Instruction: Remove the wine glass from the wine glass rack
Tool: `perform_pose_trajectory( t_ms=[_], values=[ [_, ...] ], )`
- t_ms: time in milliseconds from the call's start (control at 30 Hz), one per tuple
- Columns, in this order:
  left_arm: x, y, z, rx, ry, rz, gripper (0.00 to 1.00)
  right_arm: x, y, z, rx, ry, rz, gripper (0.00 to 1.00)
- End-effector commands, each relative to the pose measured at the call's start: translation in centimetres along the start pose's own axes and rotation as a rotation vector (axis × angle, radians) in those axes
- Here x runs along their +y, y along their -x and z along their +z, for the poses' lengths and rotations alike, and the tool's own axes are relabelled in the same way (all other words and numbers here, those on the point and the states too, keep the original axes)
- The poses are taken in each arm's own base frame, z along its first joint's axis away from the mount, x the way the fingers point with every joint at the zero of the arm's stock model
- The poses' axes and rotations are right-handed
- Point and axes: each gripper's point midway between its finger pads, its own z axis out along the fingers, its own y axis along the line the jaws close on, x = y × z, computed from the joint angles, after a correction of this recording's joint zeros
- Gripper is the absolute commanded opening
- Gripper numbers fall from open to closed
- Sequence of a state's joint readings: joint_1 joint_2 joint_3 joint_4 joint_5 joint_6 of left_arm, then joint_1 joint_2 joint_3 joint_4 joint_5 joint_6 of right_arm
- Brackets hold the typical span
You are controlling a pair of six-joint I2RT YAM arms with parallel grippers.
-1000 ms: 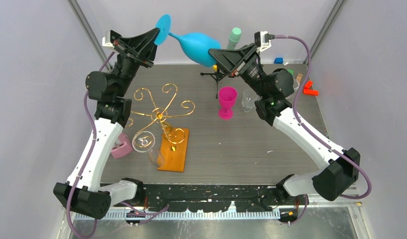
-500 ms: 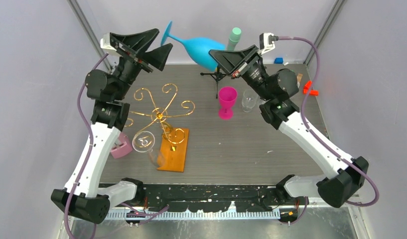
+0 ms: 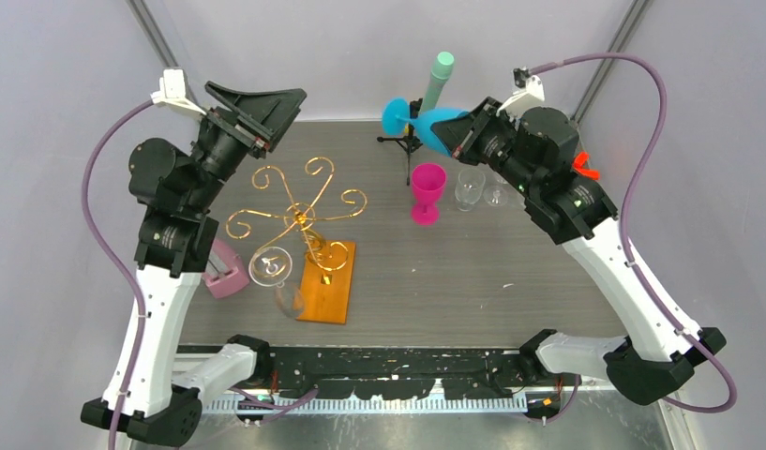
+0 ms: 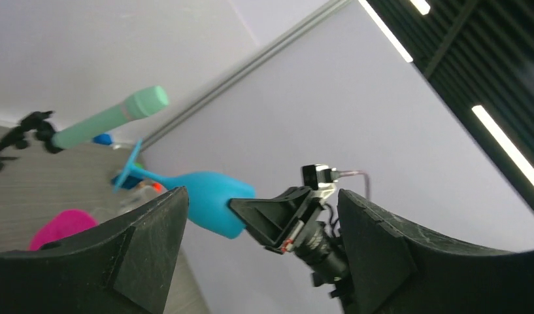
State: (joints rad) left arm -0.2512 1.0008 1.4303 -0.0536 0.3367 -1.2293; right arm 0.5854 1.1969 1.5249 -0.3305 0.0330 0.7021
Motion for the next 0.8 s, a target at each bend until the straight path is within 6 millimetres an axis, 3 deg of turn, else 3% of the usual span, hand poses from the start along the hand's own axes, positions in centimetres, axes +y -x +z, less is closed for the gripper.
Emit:
perform_pose_trajectory(
  t_ms=[0, 100, 233, 300, 467, 500, 533, 567, 600, 767],
  values=[
    [3.2, -0.7, -1.7, 0.054, 0.163, 0.224, 0.86, -4.1, -1.7, -1.9, 0.142, -0.183, -0.211, 0.00],
    [4.7, -0.6, -2.4, 0.067, 0.236, 0.295, 0.86, -4.9, -2.9, -2.4, 0.258, -0.231, -0.258, 0.00],
    [5.0, 0.4, -3.4, 0.065, 0.312, 0.410, 0.86, -5.3, -5.2, -1.3, 0.407, -0.235, -0.278, 0.00],
    [5.3, 1.0, -4.0, 0.059, 0.351, 0.462, 0.86, -5.0, -6.5, -0.5, 0.487, -0.214, -0.263, 0.00],
    [6.0, 2.0, -5.7, 0.032, 0.431, 0.549, 0.86, -6.2, -9.5, 2.5, 0.633, -0.259, -0.250, 0.00],
    [6.1, 2.2, -6.1, 0.026, 0.443, 0.562, 0.86, -6.8, -10.8, 3.4, 0.672, -0.276, -0.252, 0.00],
    [6.4, 2.3, -6.4, 0.024, 0.457, 0.573, 0.86, -6.6, -10.8, 3.5, 0.681, -0.279, -0.257, 0.00],
    [6.5, 2.4, -6.7, 0.021, 0.471, 0.588, 0.86, -7.4, -12.2, 4.4, 0.720, -0.300, -0.265, 0.00],
    [6.6, 2.5, -7.0, 0.020, 0.483, 0.601, 0.86, -6.9, -12.3, 4.4, 0.732, -0.298, -0.274, 0.00],
    [7.3, 2.5, -8.1, 0.039, 0.524, 0.645, 0.87, -9.6, -16.6, 6.9, 0.834, -0.394, -0.327, 0.00]
  ],
)
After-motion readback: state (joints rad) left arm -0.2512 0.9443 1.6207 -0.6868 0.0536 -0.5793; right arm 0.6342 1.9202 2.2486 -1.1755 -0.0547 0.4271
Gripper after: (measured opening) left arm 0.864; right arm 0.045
